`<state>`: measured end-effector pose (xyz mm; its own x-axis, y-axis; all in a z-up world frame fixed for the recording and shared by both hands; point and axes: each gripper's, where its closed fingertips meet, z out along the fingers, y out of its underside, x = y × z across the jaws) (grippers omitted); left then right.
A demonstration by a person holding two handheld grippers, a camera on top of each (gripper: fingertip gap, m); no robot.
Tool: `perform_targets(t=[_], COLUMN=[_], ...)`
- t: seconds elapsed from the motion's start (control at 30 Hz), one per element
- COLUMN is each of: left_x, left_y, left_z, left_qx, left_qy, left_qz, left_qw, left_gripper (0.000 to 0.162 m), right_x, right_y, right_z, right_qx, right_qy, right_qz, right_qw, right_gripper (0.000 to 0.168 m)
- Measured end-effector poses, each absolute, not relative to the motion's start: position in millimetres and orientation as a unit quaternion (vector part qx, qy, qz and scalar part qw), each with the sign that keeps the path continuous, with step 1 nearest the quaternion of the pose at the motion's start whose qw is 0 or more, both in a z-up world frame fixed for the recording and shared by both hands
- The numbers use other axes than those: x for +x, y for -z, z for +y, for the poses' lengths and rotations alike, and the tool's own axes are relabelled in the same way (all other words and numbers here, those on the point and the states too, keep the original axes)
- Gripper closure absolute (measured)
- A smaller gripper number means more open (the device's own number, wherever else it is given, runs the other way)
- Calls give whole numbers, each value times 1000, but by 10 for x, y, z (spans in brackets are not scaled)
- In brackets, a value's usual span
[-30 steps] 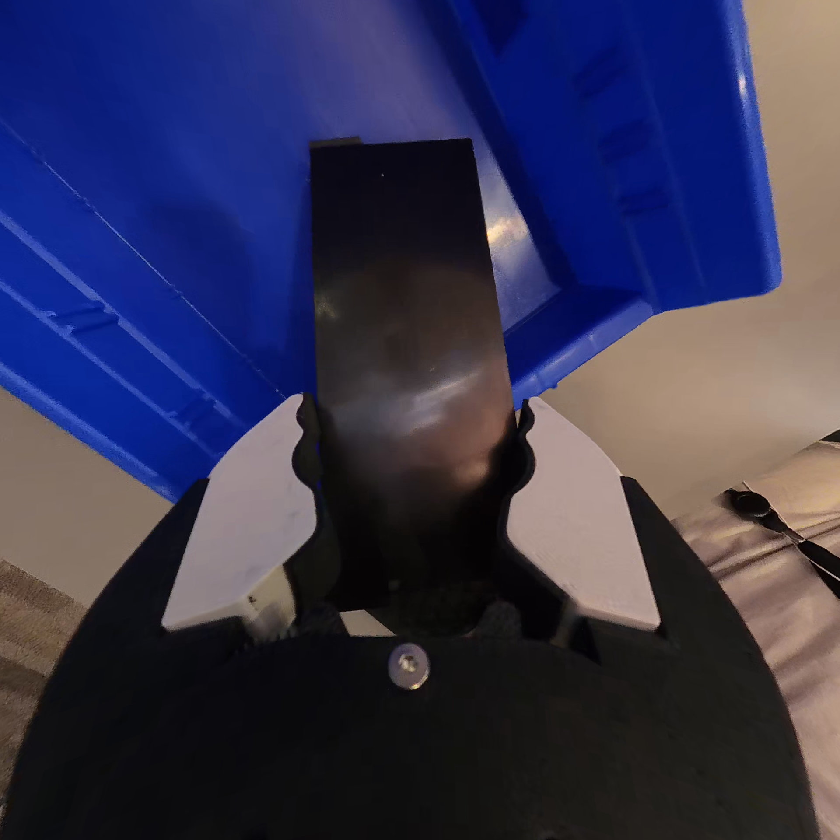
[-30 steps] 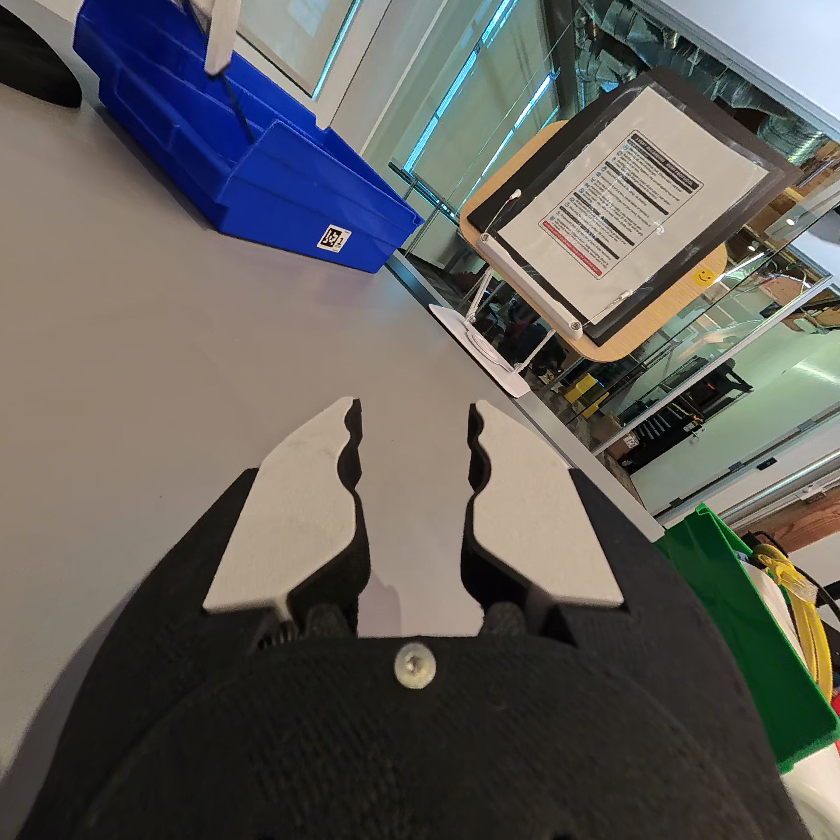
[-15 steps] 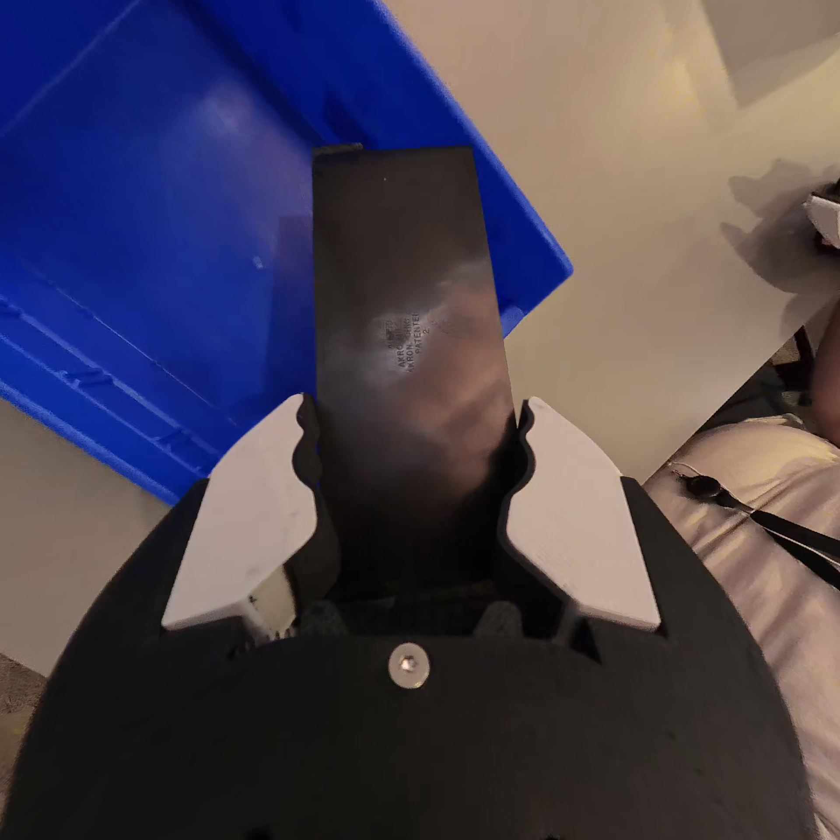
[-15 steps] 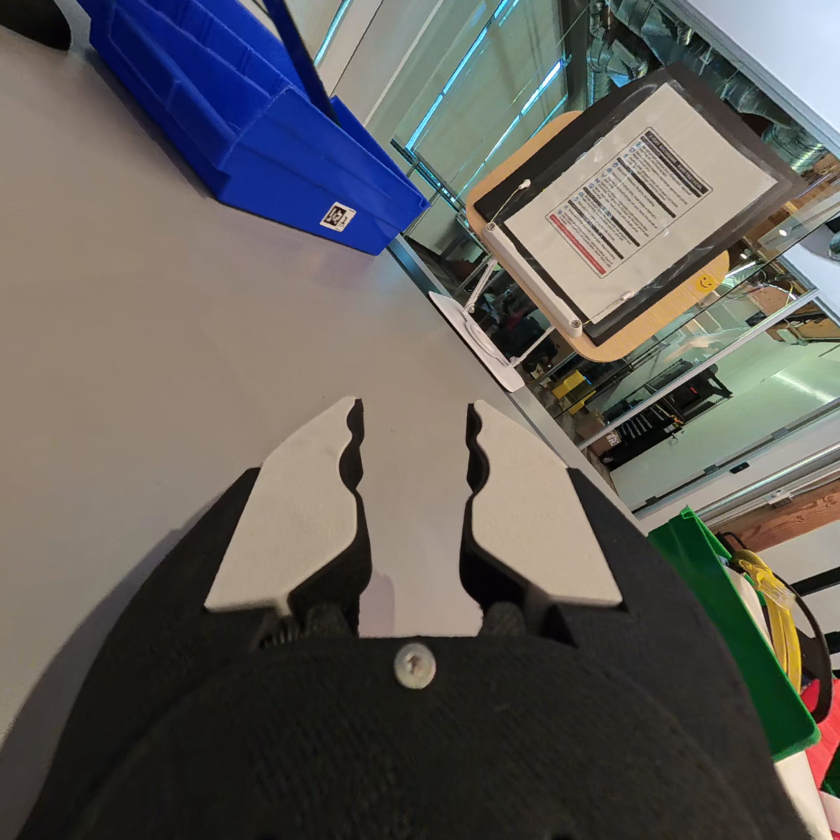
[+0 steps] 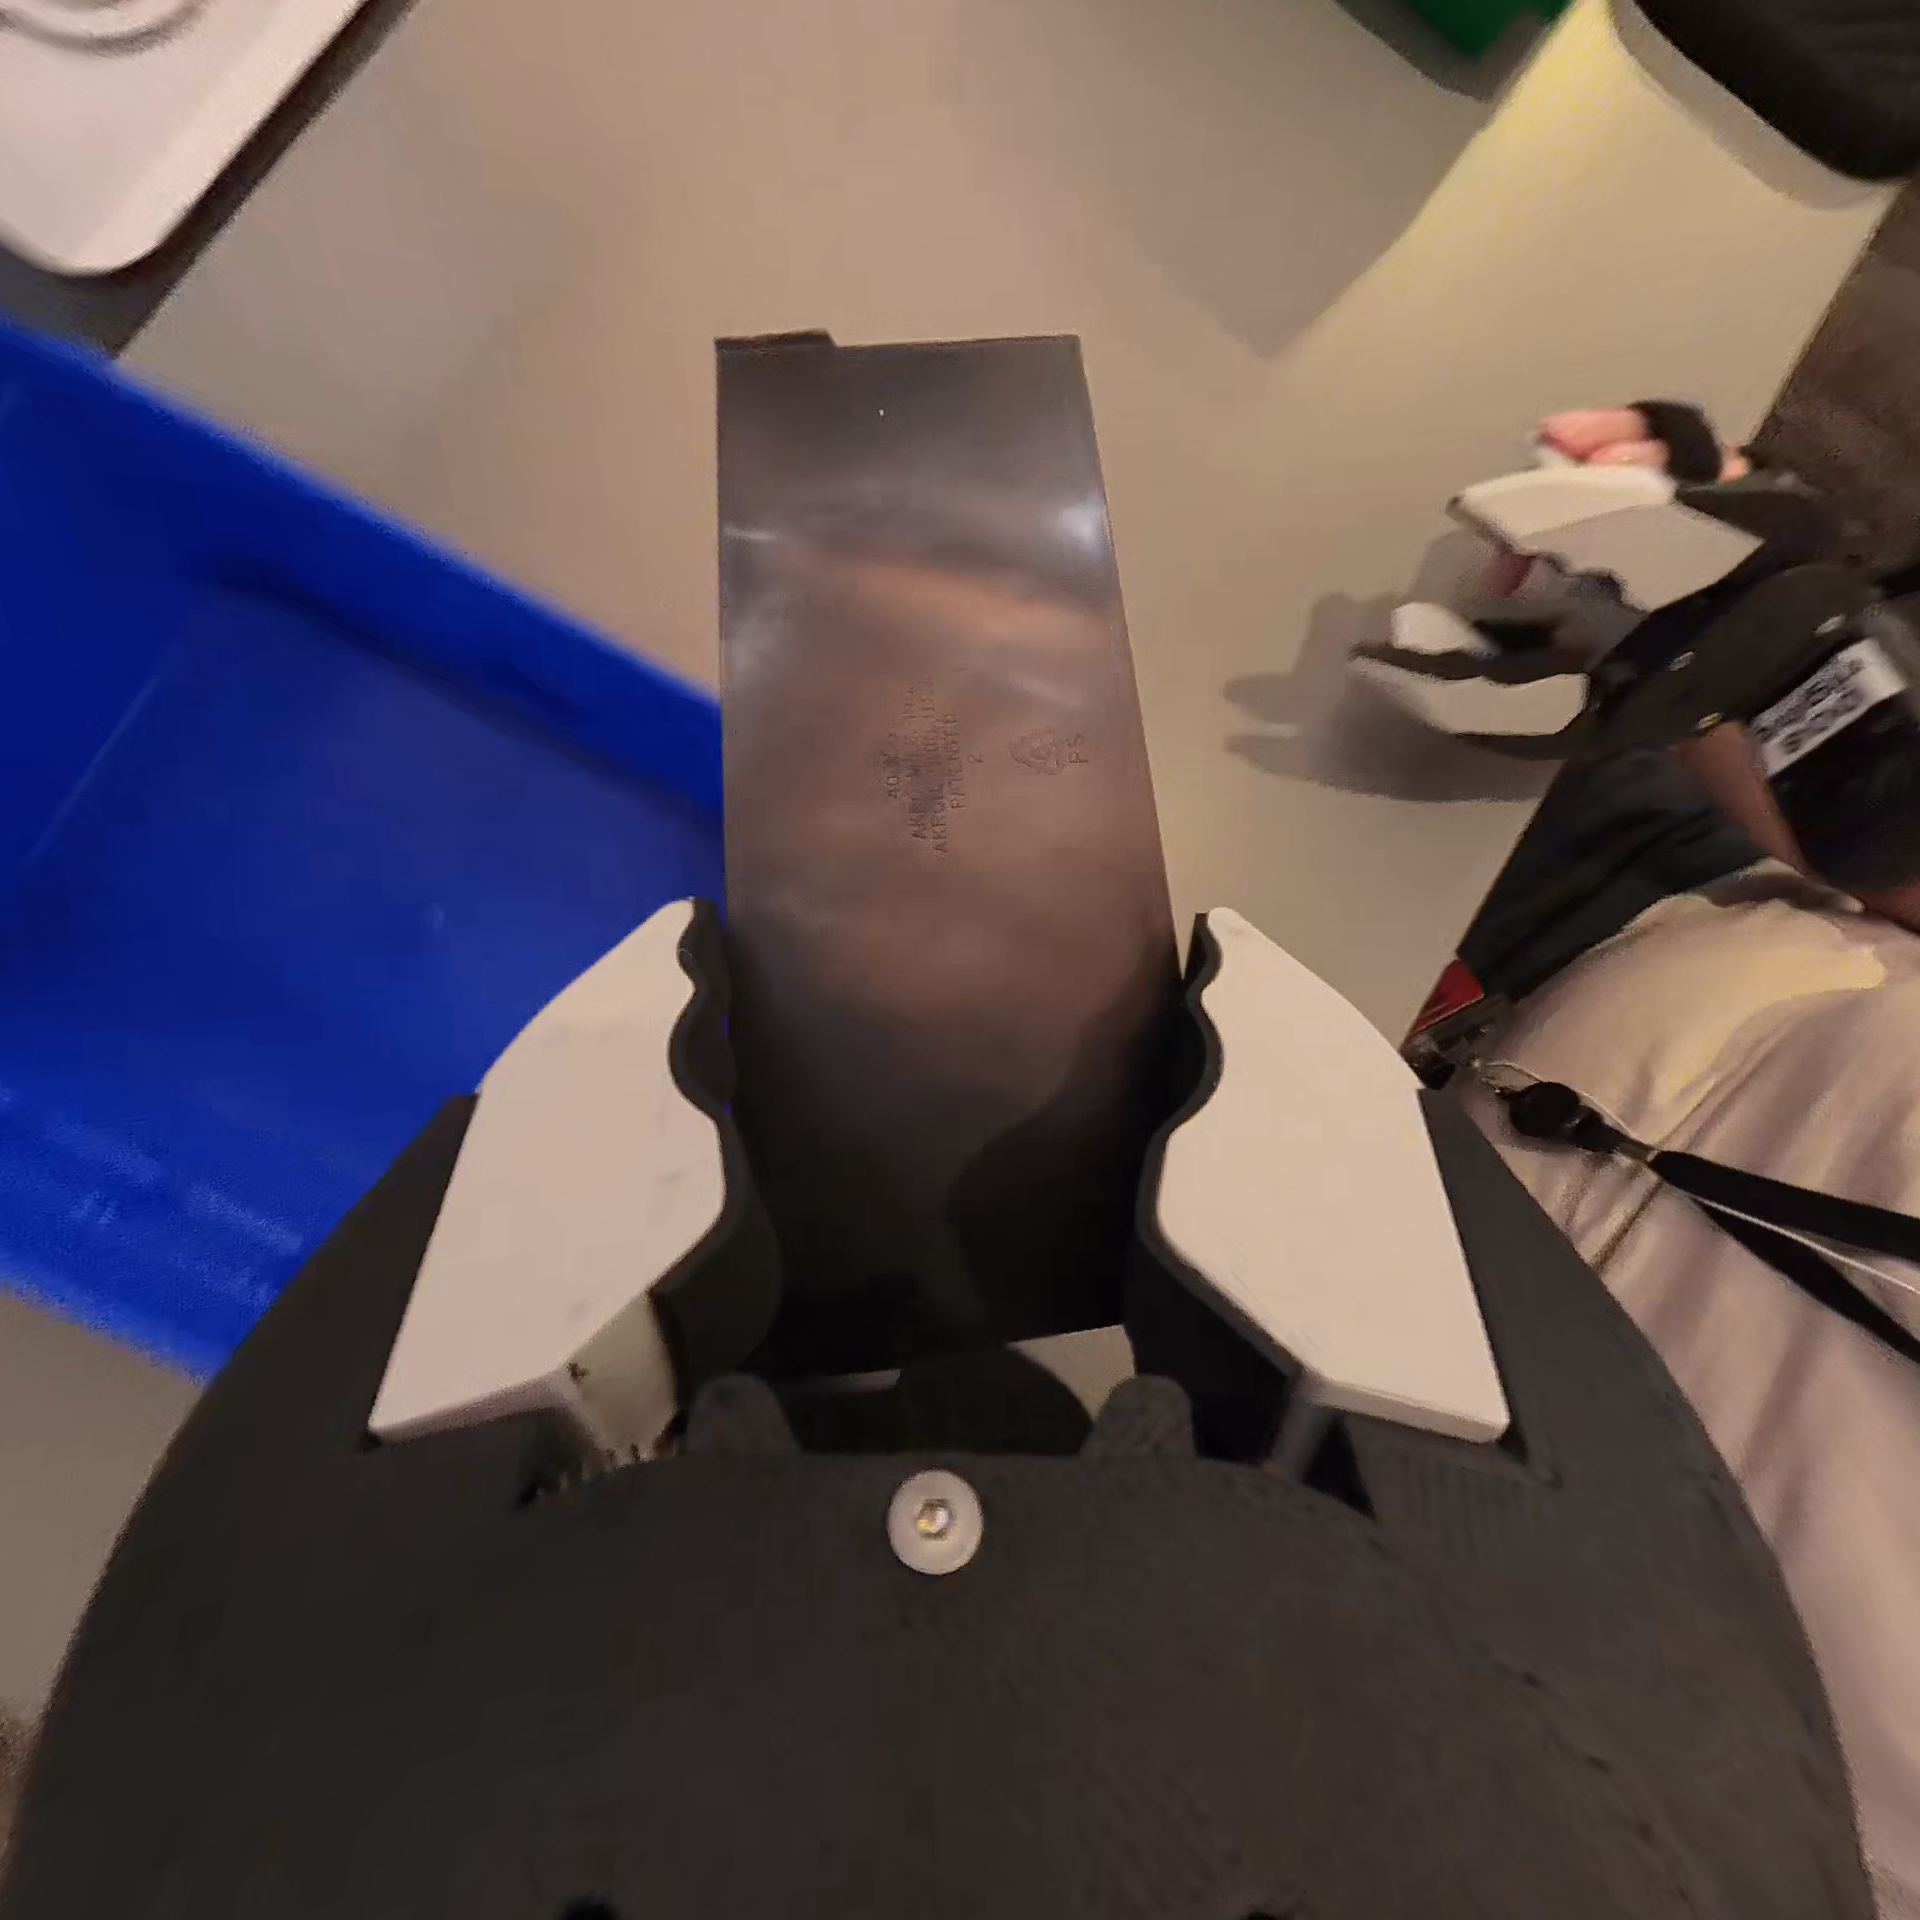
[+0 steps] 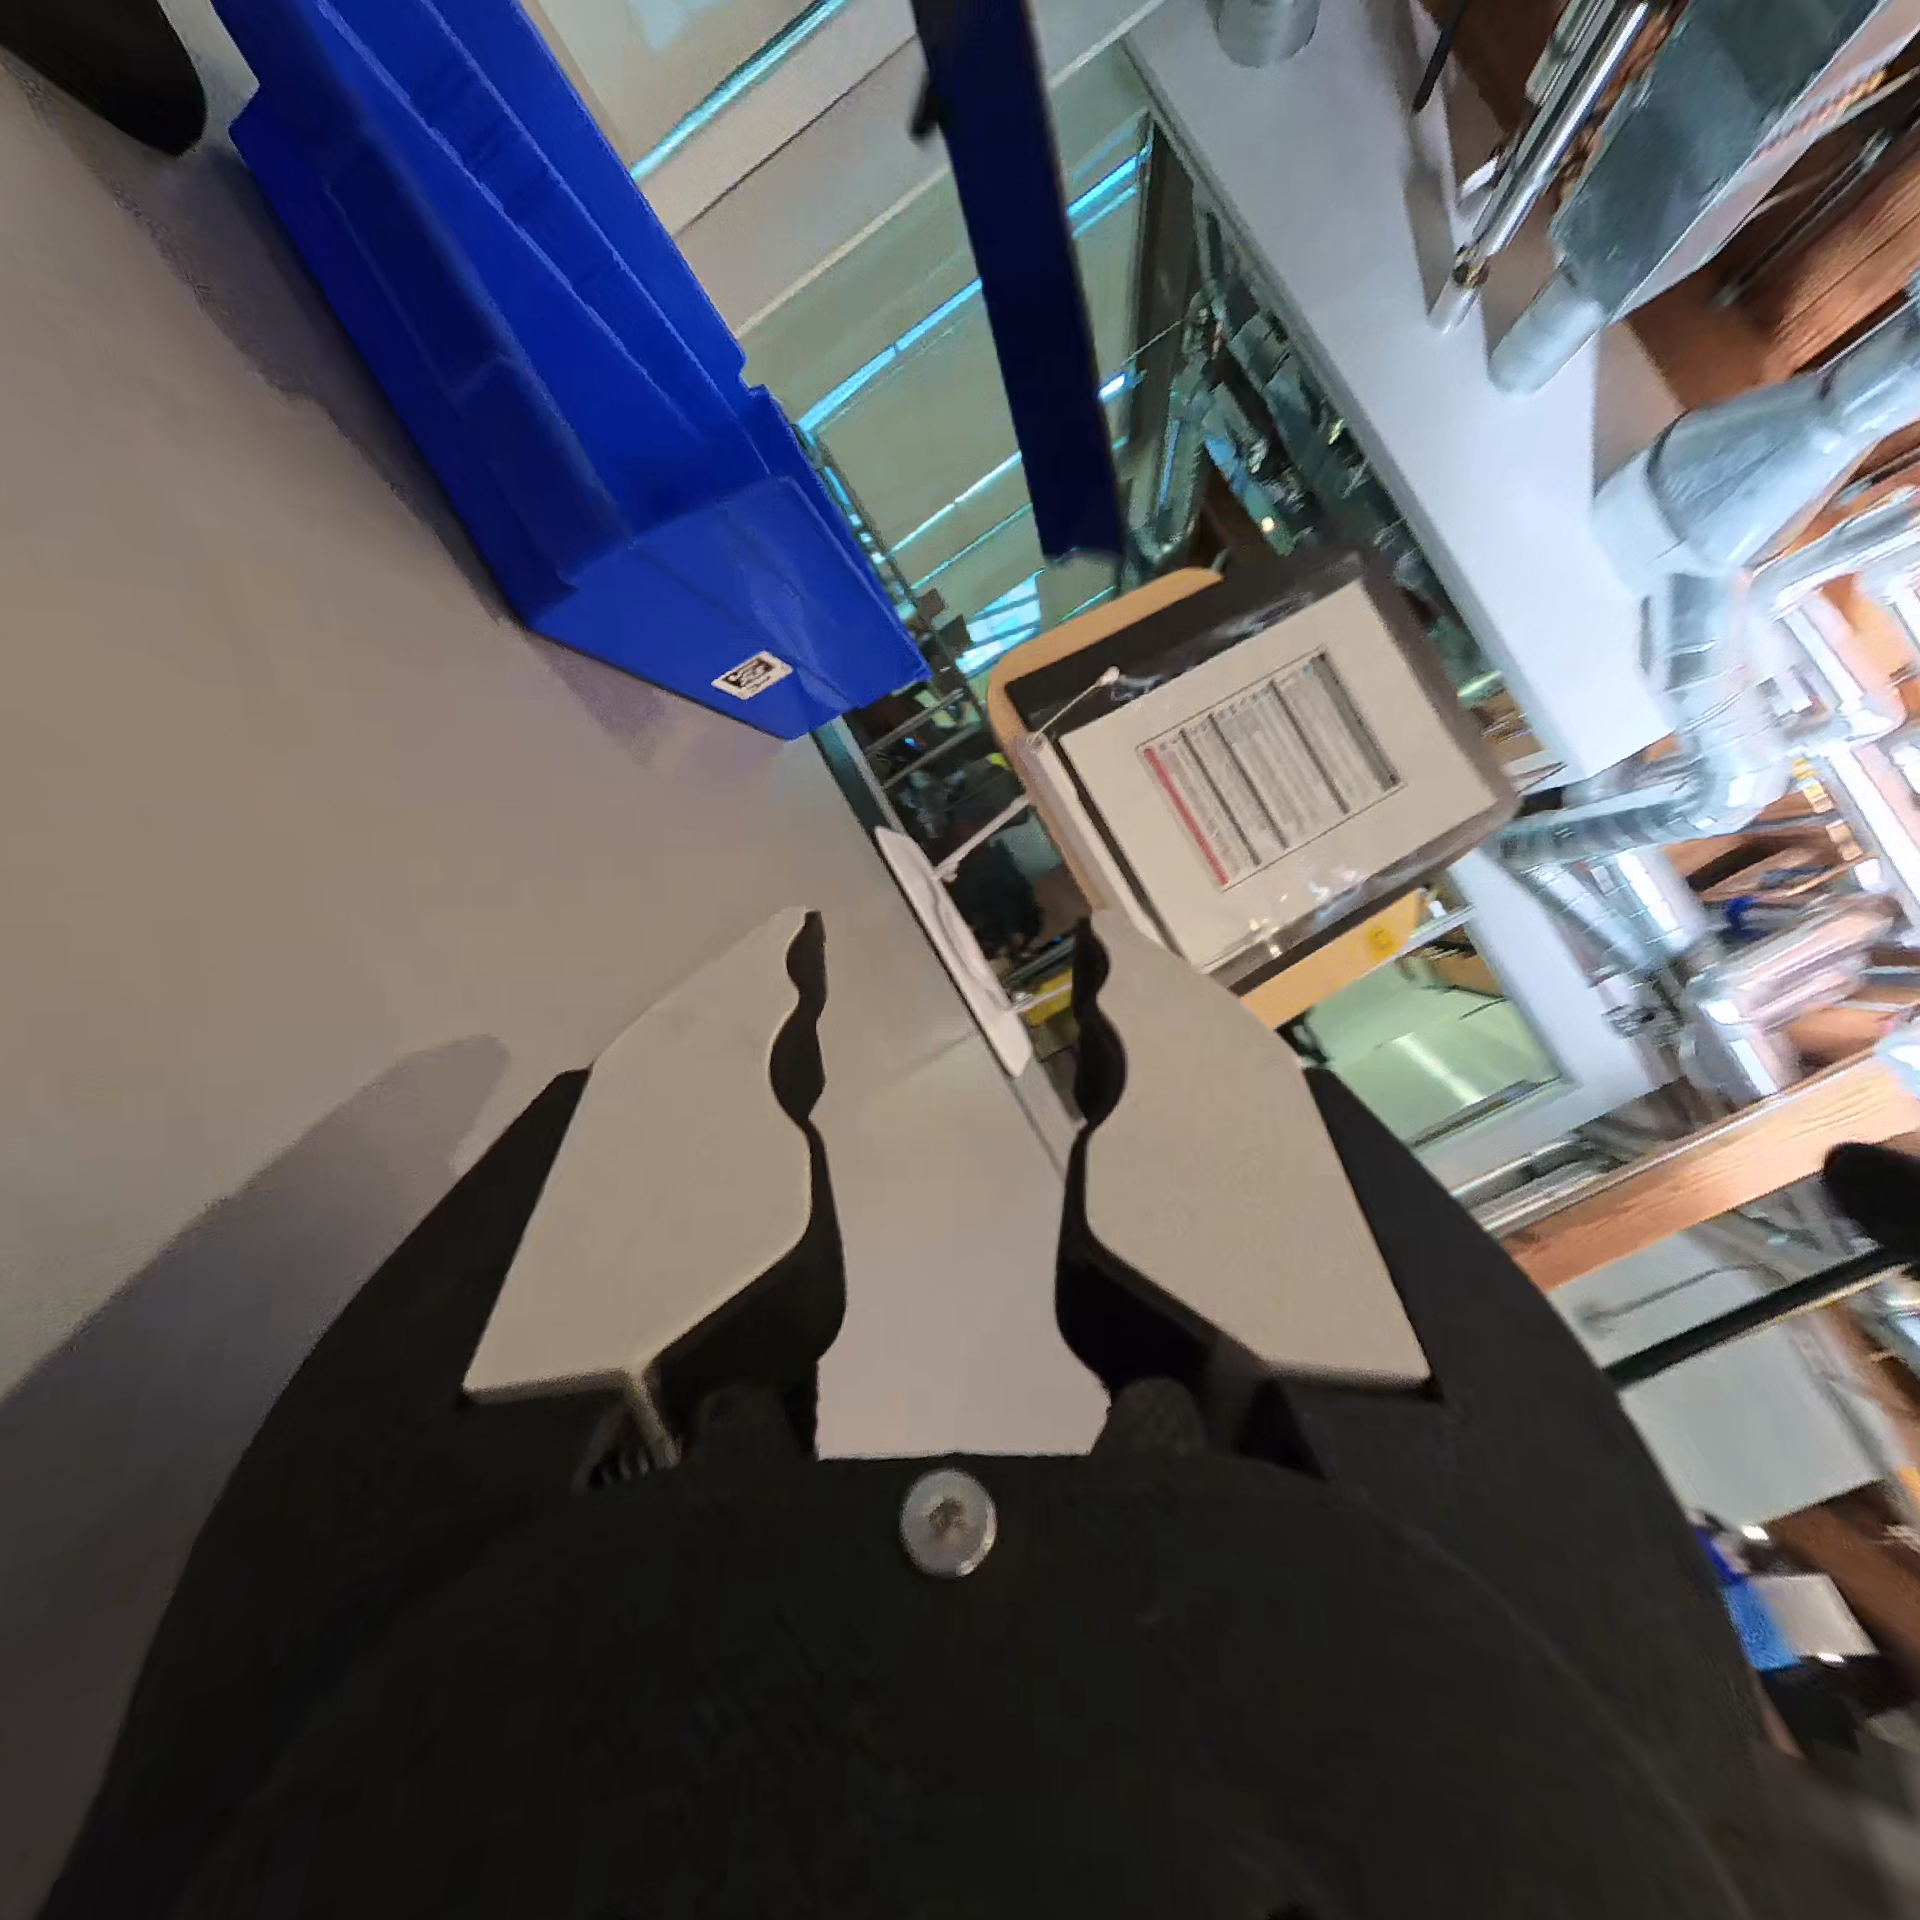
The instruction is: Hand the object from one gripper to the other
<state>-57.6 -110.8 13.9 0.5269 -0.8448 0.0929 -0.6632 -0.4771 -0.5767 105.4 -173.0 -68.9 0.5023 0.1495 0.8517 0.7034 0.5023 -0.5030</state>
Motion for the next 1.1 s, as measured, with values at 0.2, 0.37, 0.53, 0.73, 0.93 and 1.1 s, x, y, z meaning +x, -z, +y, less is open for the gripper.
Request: perform_targets(t=[0.2,0.37,0.53,0.73,0.93,1.1], left_x=[240,477,501,645,693,753], left_y=[268,558,649,251,-591,-1014], left_z=[-1326,-1627,-1834,-1786,-1493,-1641], left_qx=[-801,-778,-751,-733,-662,-521], left_qy=[171,176,167,275,402,538], left_qz=[542,592,633,605,540,490], left_qw=[186,117,85,147,329,446], left_gripper=[78,78,86,84,66,74], right_x=[888,1225,1214,1306,1274,1156], right_y=[555,565,811,805,755,540], right_z=[-1770,-1604,-1514,-1481,-1511,-1770], right_qx=[-392,-463,-512,-576,-636,-610], right_qy=[337,342,308,230,-2,-303], right_qz=[-444,-392,-433,-390,-331,-287], right_qw=[732,718,675,681,697,673], right_gripper=[113,114,161,164,165,166])
